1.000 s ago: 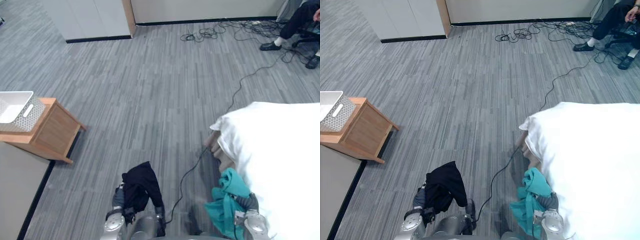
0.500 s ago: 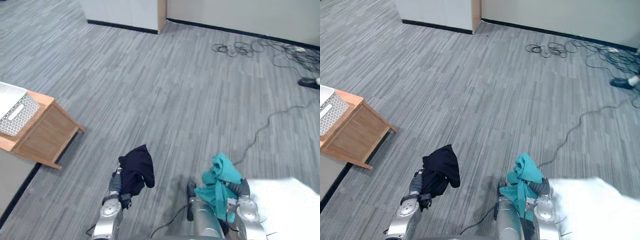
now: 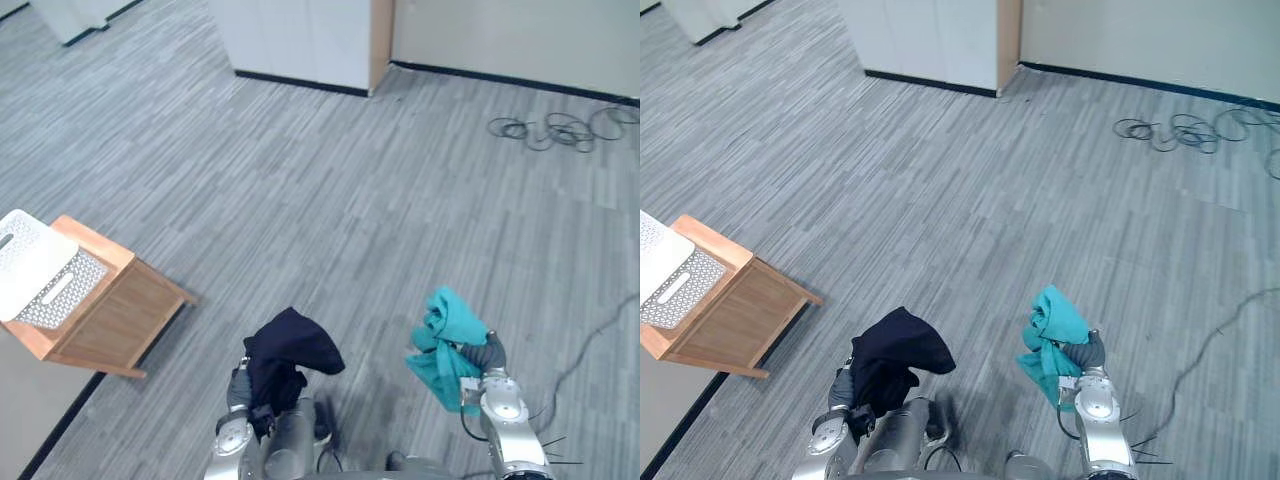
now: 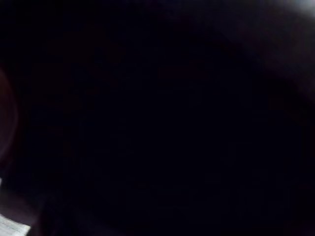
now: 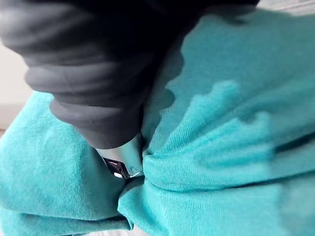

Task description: Tidy the bed and pick cloth on bed and put in laundry

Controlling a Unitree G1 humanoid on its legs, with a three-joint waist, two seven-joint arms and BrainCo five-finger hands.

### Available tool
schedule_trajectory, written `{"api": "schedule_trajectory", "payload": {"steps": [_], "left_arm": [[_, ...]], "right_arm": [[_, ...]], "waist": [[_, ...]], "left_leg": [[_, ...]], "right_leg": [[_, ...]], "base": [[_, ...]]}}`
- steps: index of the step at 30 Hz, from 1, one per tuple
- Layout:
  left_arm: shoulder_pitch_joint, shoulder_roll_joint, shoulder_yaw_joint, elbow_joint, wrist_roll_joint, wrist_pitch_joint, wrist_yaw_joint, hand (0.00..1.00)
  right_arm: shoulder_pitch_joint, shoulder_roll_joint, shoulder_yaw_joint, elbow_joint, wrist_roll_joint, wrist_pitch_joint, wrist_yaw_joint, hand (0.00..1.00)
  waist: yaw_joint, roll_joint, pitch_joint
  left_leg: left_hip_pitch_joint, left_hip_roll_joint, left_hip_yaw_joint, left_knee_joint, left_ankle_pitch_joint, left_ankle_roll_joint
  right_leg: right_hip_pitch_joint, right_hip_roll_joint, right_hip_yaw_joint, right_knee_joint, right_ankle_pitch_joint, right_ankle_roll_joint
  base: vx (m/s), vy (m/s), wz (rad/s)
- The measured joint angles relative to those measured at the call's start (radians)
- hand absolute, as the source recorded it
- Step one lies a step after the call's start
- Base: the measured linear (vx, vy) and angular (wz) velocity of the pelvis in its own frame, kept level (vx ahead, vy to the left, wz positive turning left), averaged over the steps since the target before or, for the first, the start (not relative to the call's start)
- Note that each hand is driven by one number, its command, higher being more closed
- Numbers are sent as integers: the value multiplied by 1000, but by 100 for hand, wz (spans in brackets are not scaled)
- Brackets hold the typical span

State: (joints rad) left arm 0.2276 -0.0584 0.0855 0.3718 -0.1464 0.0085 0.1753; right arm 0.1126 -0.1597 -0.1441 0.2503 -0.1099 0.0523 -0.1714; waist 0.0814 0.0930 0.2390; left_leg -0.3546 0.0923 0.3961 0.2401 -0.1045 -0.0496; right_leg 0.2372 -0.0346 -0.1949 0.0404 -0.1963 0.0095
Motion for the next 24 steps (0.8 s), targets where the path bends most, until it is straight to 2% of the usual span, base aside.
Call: {"api": "schedule_trajectory", "payload": {"steps": [1, 2, 3, 4, 5, 6, 7, 8, 9, 10, 12, 13, 14, 15, 16, 17, 18, 19, 20, 21, 22, 23, 24], "left_arm": [[14, 1, 4, -11, 0, -1, 1, 100], [29, 1, 5, -9, 0, 0, 1, 100], [47, 0, 29, -7, 0, 5, 1, 100], [49, 0, 32, -5, 1, 5, 1, 100], [47, 0, 35, -5, 1, 5, 0, 100], [45, 1, 36, -5, 1, 6, 1, 100], [44, 2, 30, -5, 1, 8, 2, 100], [45, 6, 23, -5, 1, 8, 7, 100], [44, 8, 13, -4, 1, 8, 13, 100], [42, 14, 5, -4, 1, 7, 18, 100], [23, 25, -16, -5, 1, 4, 24, 100], [20, 25, -17, -4, 2, 4, 24, 100], [-11, 36, -32, 5, 3, 3, 29, 100], [-18, 46, -39, 17, 4, 3, 30, 100], [-43, 57, -39, 47, 4, 3, 31, 100], [-43, 60, -37, 60, 5, 4, 37, 100], [-12, 68, -35, 74, 12, 6, 50, 100], [21, 72, -36, 72, 15, 5, 49, 100], [59, 70, -35, 75, 24, 6, 48, 100], [90, 46, -22, 75, 34, 6, 47, 100], [98, 19, -5, 73, 32, 6, 49, 100], [102, 16, -9, 74, 31, 6, 49, 100], [108, 15, -6, 80, 30, 7, 45, 100]], "right_arm": [[1, -4, 5, 9, -12, 0, 0, 100], [-1, 0, 10, 25, -20, 1, 1, 100], [3, 10, 28, 54, -27, 3, 5, 100], [2, 20, 28, 64, -43, 3, 7, 100], [-7, 35, 24, 79, -60, 2, 12, 100], [-11, 39, 25, 89, -61, 2, 16, 100], [-12, 41, 32, 97, -65, 2, 25, 100], [-4, 46, 41, 97, -73, 2, 25, 100], [9, 54, 47, 97, -80, -1, 25, 100], [13, 58, 47, 95, -81, -3, 25, 100], [22, 60, 46, 84, -80, -5, 24, 100], [23, 60, 45, 81, -80, -6, 24, 100], [22, 65, 38, 76, -79, -7, 22, 100], [20, 71, 33, 76, -78, -7, 21, 100], [32, 84, 24, 76, -78, -2, 21, 100], [37, 90, 25, 78, -79, 1, 22, 100], [49, 103, 30, 77, -79, 2, 22, 100], [62, 104, 41, 77, -79, 3, 23, 100], [81, 94, 53, 78, -79, 3, 25, 100], [85, 76, 77, 77, -78, 6, 24, 100], [88, 49, 90, 68, -76, 6, 24, 100], [88, 34, 95, 61, -73, 7, 24, 100], [78, 24, 116, 48, -57, 7, 24, 100]], "waist": [[20, 5, -12], [31, -15, -23], [39, -73, -63], [39, -94, -74], [34, -115, -73], [27, -120, -73], [10, -119, -71], [-5, -113, -68], [-17, -109, -66], [-20, -107, -66], [-38, -106, -66], [-42, -105, -67], [-62, -103, -68], [-68, -101, -68], [-69, -109, -68], [-62, -115, -67], [-67, -112, -71], [-68, -102, -84], [-64, -77, -105], [-71, -45, -114], [-71, -11, -101], [-56, 8, -94], [-29, 17, -81]], "left_leg": [[2, -10, 20, -20, 45, 64], [10, -22, 25, -15, 91, 122], [18, -78, 18, -13, 125, 208], [36, -104, 13, -17, 110, 217], [79, -140, -27, -22, 81, 211], [101, -155, -56, -23, 66, 211], [178, -183, -126, -35, 35, 209], [258, -195, -184, -60, 23, 204], [328, -198, -242, -81, 21, 200], [356, -199, -269, -88, 21, 200], [427, -199, -369, -96, 15, 189], [434, -197, -387, -96, 10, 181], [459, -180, -474, -104, -28, 136], [464, -172, -499, -105, -51, 128], [483, -163, -531, -106, -98, 110], [498, -161, -540, -105, -113, 100], [531, -141, -569, -71, -177, 81], [544, -120, -587, -33, -231, 71], [564, -73, -597, 14, -277, 53], [473, -29, -578, 286, -284, 42], [353, 23, -545, 552, -197, 40], [294, 66, -512, 663, -114, 41], [210, 139, -441, 841, -56, 50]], "right_leg": [[38, 2, 5, -7, -30, 33], [53, -8, 9, 0, -49, 48], [33, -64, 1, 92, -77, 91], [-5, -91, 6, 212, -86, 111], [-99, -127, 30, 482, -45, 199], [-148, -136, 51, 616, -6, 262], [-233, -147, 65, 899, 6, 259], [-274, -159, 52, 1019, -6, 233], [-303, -168, 25, 1047, -27, 184], [-320, -175, 10, 1039, -37, 159], [-425, -194, 7, 898, -74, 101], [-443, -195, 9, 857, -78, 96], [-515, -186, 75, 555, -57, 103], [-525, -174, 120, 405, -16, 112], [-536, -177, 214, 191, 63, 135], [-541, -180, 249, 141, 89, 149], [-536, -171, 287, 122, 121, 159], [-535, -154, 282, 167, 125, 147], [-540, -107, 268, 240, 159, 153], [-515, -75, 215, 299, 170, 139], [-463, -33, 176, 285, 170, 101], [-430, -5, 160, 271, 167, 74], [-352, 32, 147, 223, 151, 37]], "base": [[603, 146, -16], [666, 145, 7], [682, 147, 31], [845, 197, 76], [573, 153, 80], [830, 187, 126], [807, 128, 142], [783, 92, 172], [483, 9, 135], [412, -45, 131], [487, -113, 137], [558, -242, 181], [451, -252, 162], [530, -357, 200], [352, -298, 115], [440, -442, 102], [357, -416, 60], [451, -543, 60], [500, -521, 73], [680, -714, 82], [589, -589, 75], [543, -557, 27], [353, -330, 3]]}}
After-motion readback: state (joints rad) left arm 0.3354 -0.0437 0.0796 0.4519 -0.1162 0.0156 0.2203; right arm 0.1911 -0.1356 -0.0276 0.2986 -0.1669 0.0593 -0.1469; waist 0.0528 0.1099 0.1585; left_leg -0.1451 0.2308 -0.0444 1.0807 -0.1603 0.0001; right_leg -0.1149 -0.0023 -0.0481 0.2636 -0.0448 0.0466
